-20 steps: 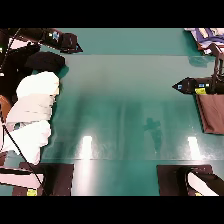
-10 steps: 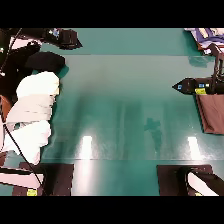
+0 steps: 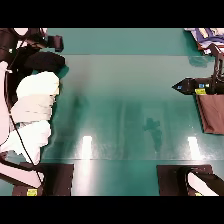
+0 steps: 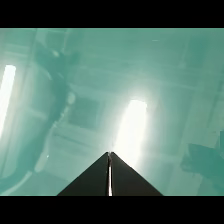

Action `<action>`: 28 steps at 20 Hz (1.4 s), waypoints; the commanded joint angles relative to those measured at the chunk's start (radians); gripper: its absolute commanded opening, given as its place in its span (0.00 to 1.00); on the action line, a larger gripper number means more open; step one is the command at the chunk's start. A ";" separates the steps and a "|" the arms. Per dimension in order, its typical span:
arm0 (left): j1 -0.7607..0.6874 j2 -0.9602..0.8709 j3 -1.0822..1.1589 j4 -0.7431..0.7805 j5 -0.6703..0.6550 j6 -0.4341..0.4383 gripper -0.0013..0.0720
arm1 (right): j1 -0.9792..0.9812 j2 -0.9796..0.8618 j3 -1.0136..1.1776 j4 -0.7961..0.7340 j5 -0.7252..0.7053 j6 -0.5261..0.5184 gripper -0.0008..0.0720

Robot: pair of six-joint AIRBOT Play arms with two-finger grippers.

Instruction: Fold the shirts.

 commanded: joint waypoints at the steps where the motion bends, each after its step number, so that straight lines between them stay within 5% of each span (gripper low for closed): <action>1: 0.095 -0.103 0.000 0.089 0.059 -0.050 0.99 | 0.001 0.001 0.001 0.000 0.000 0.000 0.04; 14: 0.242 -0.341 0.000 0.074 0.274 -0.080 0.99 | 0.002 0.001 0.001 0.000 -0.003 0.000 0.04; 15: 0.242 -0.340 0.000 0.068 0.298 -0.084 0.89 | 0.003 0.001 0.001 0.000 -0.003 0.000 0.04; 17: 0.242 -0.337 0.014 0.066 0.301 -0.083 0.18 | 0.002 0.001 0.001 0.000 -0.004 0.000 0.04; 18: 0.242 -0.336 0.025 0.064 0.298 -0.084 0.05 | 0.002 0.001 0.001 0.000 -0.004 0.000 0.04; 22: 0.240 -0.313 0.116 -0.005 0.215 -0.084 0.05 | 0.002 0.001 0.002 0.002 -0.019 0.001 0.04; 28: 0.129 0.063 0.114 -0.019 0.222 -0.063 0.05 | 0.002 0.001 0.197 -0.003 -0.144 -0.003 0.04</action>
